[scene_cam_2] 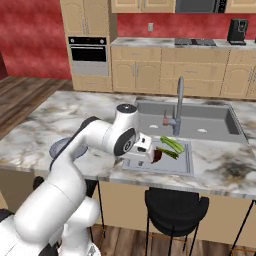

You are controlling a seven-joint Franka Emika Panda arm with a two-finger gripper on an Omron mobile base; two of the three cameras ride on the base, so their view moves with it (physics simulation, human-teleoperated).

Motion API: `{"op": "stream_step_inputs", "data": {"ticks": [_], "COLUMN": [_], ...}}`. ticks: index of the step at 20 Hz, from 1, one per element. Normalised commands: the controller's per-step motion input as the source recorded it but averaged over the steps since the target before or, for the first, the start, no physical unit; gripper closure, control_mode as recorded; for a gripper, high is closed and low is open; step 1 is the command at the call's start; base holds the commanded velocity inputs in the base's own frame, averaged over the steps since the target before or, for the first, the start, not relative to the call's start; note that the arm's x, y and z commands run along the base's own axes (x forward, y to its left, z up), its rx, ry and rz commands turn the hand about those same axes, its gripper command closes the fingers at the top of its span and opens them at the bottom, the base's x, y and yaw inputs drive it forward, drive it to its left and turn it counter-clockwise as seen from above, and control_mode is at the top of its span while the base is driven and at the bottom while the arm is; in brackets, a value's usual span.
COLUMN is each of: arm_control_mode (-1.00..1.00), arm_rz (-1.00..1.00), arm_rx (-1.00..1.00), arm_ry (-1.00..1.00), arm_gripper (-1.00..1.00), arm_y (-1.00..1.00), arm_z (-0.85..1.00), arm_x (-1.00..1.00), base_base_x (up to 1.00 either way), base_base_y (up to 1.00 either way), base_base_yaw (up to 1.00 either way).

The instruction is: Create a steak meal by picking up the steak and asparagus from the tray and placing them on the plate. Leave the celery on the tray.

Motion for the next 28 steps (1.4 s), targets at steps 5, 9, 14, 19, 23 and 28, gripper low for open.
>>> {"op": "stream_step_inputs", "data": {"ticks": [5,9,14,19,23,28], "arm_control_mode": [-1.00,-1.00,-1.00,-1.00,-1.00,-1.00], "arm_rz": [0.00,0.00,0.00,0.00,0.00,0.00], "arm_rx": [0.00,0.00,0.00,0.00,0.01,0.03], "arm_ry": [0.07,0.07,0.04,0.04,0.02,0.01], "arm_gripper": [-1.00,-1.00,-1.00,-1.00,-1.00,-1.00], "arm_y": [-0.33,-0.15,-0.07,-0.06,-0.14,-0.24], "arm_z": [-0.17,-0.18,-0.19,-0.22,-0.31,-0.36], "arm_x": [0.44,0.45,0.35,0.35,0.36,0.36], "base_base_x": [0.00,0.00,0.00,0.00,0.00,0.00], "base_base_y": [0.00,0.00,0.00,0.00,0.00,0.00], "base_base_yaw": [0.00,0.00,0.00,0.00,0.00,0.00]}}
